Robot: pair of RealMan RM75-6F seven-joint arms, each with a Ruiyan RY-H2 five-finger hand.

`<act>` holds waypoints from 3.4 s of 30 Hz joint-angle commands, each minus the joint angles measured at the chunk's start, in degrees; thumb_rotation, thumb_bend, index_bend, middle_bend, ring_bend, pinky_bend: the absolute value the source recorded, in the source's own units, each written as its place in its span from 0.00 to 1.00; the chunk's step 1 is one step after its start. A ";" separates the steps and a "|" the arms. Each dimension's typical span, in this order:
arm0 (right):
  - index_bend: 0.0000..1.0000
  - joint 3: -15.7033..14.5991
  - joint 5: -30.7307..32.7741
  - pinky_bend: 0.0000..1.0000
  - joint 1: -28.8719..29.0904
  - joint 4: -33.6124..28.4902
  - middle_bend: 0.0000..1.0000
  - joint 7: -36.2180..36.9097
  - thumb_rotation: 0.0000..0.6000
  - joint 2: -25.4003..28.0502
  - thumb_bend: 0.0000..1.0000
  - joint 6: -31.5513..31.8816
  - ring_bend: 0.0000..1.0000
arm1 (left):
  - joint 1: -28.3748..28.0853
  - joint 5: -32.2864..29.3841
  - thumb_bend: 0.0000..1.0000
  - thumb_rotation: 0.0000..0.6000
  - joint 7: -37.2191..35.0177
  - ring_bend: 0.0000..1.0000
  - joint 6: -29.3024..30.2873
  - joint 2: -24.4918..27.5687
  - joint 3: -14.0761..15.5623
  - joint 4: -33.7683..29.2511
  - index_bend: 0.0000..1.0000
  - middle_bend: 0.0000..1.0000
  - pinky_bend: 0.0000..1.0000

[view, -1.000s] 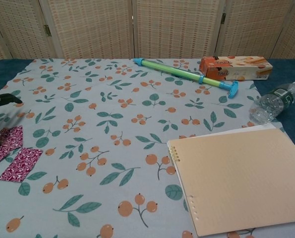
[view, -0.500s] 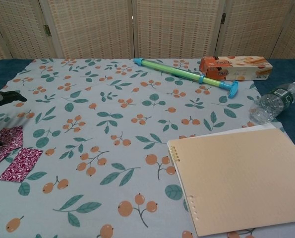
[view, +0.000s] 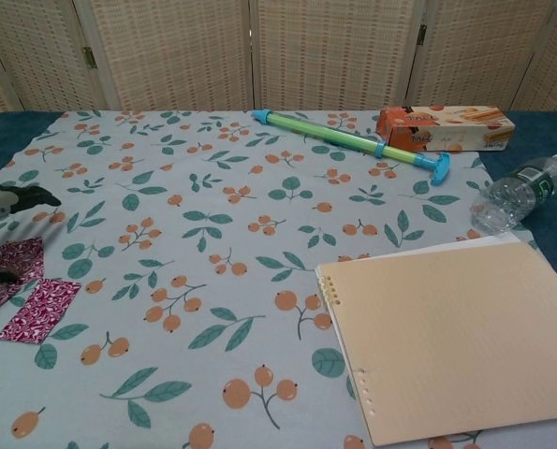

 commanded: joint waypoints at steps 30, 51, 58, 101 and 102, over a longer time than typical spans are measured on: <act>0.00 0.06 -1.22 0.00 -0.05 -0.19 0.00 0.34 0.83 0.26 0.36 1.17 0.00 | 3.75 8.52 0.13 1.00 -3.46 0.00 4.57 12.72 4.08 -19.66 0.10 0.00 0.00; 0.00 -0.17 -0.77 0.00 -0.30 3.58 0.00 4.08 0.83 -0.97 0.36 0.77 0.00 | 0.56 2.15 0.14 1.00 1.02 0.00 -1.17 9.67 4.89 -22.60 0.18 0.00 0.00; 0.00 -0.23 -0.82 0.00 -0.13 4.03 0.00 4.44 0.83 -1.21 0.36 0.39 0.00 | 0.70 1.12 0.14 1.00 1.41 0.00 -0.49 8.49 5.21 -21.79 0.18 0.00 0.00; 0.00 -0.31 -0.42 0.00 -0.45 4.52 0.00 4.93 0.84 -1.39 0.36 0.25 0.00 | -0.11 -1.27 0.19 1.00 0.76 0.00 -0.88 6.45 5.44 -19.21 0.27 0.00 0.00; 0.00 -0.30 -0.43 0.00 -0.45 4.52 0.00 4.93 0.84 -1.41 0.36 0.25 0.00 | -0.09 -1.34 0.19 1.00 0.81 0.00 -0.80 6.49 5.46 -19.30 0.28 0.00 0.00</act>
